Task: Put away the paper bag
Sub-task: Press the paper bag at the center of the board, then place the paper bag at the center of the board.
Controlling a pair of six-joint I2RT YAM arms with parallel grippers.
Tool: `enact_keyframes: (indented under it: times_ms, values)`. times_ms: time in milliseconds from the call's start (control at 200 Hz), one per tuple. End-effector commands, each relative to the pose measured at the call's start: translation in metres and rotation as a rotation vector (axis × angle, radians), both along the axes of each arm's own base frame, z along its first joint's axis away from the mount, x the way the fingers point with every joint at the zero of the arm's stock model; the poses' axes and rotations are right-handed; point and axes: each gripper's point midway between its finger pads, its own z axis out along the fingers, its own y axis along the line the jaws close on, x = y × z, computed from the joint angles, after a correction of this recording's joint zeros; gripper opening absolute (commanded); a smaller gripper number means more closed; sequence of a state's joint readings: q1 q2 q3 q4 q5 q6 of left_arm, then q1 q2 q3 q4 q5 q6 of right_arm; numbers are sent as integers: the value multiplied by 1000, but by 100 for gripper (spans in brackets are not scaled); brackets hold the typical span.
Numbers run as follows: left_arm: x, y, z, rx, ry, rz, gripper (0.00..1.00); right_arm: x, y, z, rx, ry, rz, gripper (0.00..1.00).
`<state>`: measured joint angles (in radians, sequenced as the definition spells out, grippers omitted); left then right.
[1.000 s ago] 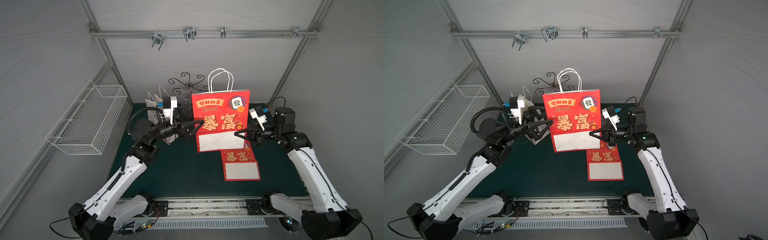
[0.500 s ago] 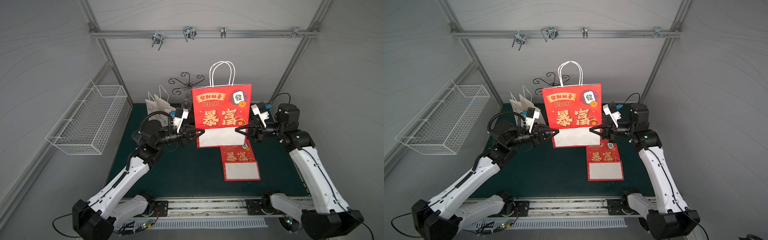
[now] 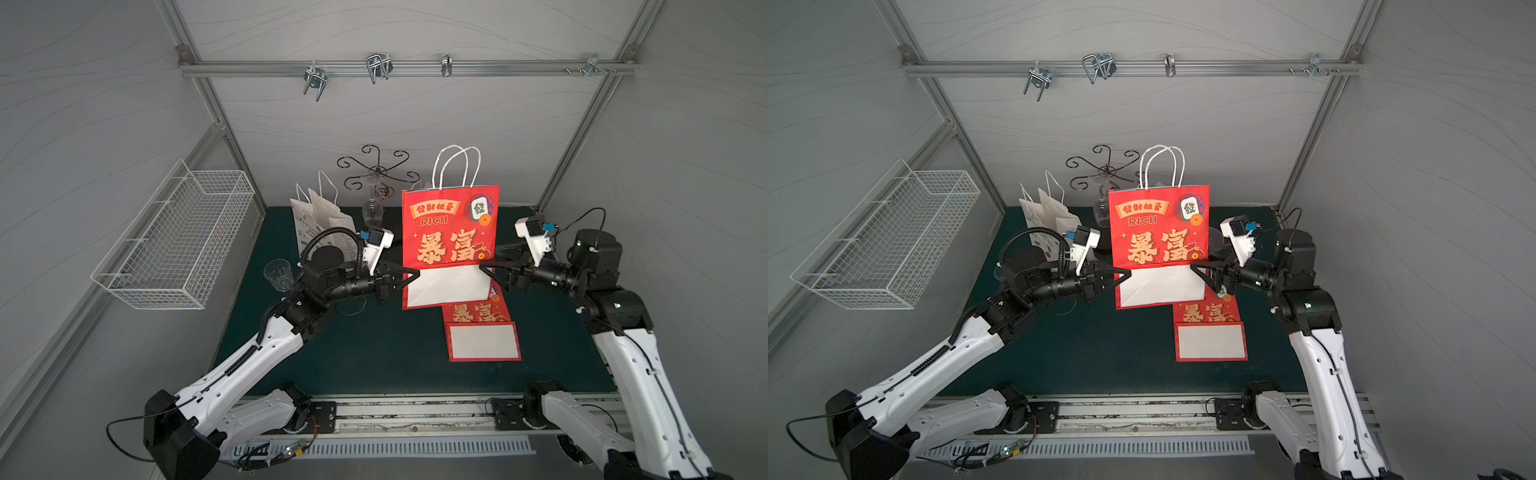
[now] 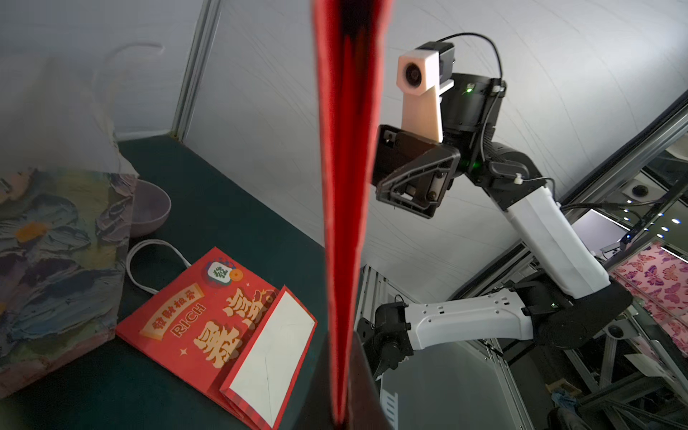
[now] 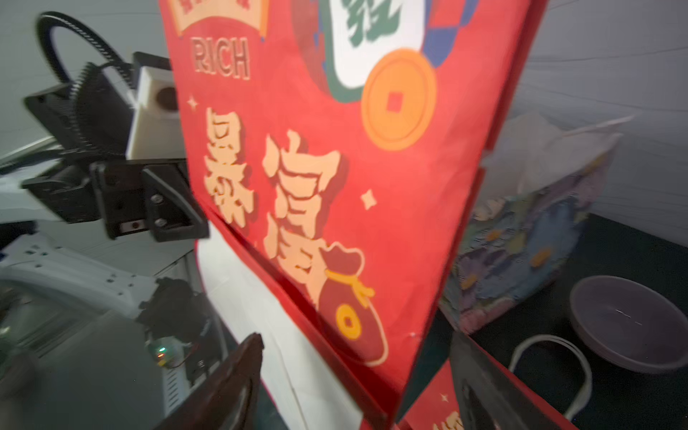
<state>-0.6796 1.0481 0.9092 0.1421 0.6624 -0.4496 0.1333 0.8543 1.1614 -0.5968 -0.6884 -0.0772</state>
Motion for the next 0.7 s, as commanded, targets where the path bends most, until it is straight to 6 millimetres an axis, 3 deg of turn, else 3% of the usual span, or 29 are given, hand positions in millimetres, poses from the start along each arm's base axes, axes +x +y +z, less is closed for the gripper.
enact_keyframes:
  times_ms: [0,110,270,340,540,690]
  values:
    - [-2,-17,-16,18,23,26,0,10,-52,-9,-149,-36,-336,82]
    - [-14,-43,-32,18,61,-21,0,-1,-72,-3,-199,-92,-440,85]
    - [-16,-87,-55,2,152,-59,0,-16,-78,2,-209,-123,-460,85]
    - [-7,-104,-64,-19,201,-21,0,-21,-80,0,-214,-127,-462,85]
    - [21,-131,-122,-21,446,139,0,-26,-79,-15,-221,-82,-450,85]
    - [27,-149,-140,-55,498,158,0,-26,-75,-24,-202,-61,-436,85]
